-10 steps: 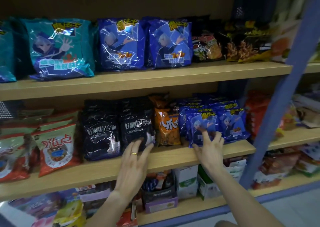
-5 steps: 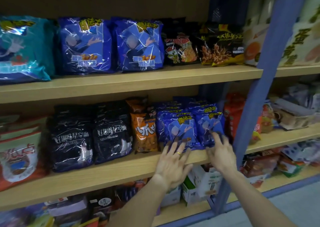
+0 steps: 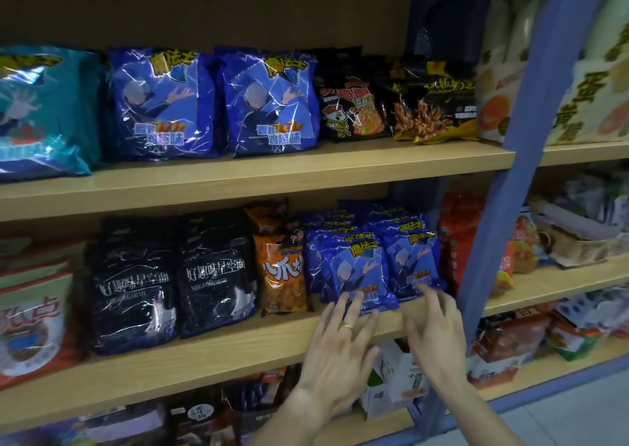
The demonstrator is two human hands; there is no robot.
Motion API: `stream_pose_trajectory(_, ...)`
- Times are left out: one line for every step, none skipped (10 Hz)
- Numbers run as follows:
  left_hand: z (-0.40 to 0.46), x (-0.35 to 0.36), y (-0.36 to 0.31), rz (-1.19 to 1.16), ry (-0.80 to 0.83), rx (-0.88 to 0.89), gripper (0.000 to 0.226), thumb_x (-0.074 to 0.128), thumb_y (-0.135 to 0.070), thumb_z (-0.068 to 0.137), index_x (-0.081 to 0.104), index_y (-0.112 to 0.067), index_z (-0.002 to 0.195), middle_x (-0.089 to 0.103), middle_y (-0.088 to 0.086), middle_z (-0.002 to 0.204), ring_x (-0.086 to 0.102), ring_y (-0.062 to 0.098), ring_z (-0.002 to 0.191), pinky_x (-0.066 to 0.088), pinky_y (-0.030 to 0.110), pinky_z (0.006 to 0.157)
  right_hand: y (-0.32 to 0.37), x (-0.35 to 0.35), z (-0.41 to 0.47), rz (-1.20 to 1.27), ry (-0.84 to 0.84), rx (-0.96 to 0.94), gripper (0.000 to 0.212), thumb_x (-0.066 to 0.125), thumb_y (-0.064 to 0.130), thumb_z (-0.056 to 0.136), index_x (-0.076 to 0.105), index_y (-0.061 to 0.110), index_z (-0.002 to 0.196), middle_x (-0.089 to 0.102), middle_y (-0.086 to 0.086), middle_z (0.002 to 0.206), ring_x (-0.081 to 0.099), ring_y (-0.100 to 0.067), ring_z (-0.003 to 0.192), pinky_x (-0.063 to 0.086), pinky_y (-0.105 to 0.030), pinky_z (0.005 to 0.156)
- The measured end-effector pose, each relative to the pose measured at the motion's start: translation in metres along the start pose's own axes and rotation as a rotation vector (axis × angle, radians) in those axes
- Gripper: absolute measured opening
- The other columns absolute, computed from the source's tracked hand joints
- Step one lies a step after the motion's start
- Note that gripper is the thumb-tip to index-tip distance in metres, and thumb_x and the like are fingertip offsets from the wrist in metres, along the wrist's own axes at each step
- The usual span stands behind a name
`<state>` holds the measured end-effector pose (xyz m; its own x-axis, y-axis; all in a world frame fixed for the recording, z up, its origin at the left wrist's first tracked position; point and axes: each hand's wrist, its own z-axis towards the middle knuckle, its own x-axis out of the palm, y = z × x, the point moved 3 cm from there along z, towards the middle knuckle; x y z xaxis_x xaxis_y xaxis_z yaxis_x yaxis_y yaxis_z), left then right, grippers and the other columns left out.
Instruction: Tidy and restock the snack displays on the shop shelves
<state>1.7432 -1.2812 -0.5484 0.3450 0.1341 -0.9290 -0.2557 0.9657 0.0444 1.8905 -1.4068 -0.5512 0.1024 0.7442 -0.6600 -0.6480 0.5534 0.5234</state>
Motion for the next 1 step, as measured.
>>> stream_pose_trajectory(-0.0445,-0.0166,0.0391,-0.057,-0.104,-0.166,0.043,0.041,-0.048,0.105,0.060,-0.027,0.137,0.058,0.005,0.140,0.056,0.025,0.128,0.047,0.045,0.109,0.0181,-0.0016,-0.0193,-0.015,-0.019,-0.142,0.041,0.073,0.032,0.088,0.060,0.025,0.126,0.058,-0.001,0.119,0.055,-0.028,0.110,0.054,-0.040,0.077)
